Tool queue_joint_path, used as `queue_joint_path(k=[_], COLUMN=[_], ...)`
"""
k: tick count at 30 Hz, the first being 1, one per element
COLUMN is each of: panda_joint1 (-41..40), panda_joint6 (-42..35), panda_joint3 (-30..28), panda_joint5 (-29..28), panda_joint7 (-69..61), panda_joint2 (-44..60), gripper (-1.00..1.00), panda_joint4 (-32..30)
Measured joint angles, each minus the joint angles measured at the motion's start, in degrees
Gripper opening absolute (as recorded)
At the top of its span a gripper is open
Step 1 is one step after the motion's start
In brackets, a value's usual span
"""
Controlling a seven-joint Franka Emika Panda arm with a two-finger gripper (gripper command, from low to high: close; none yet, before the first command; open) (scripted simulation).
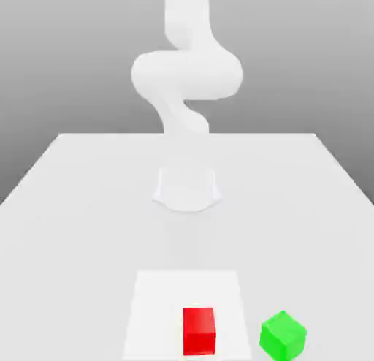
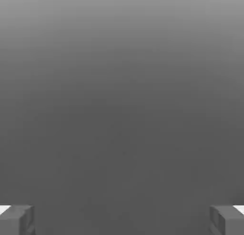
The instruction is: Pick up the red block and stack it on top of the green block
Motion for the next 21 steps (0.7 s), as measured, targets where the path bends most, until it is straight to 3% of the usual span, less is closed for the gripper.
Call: queue_joint_path(k=[21], panda_joint1=[0.67], panda_joint6=[17.55], panda_joint3=[1.07], panda_joint5=[-0.60], panda_joint7=[0.45], panda_joint2=[43.98], gripper=[0.00], panda_joint4=[-9.12])
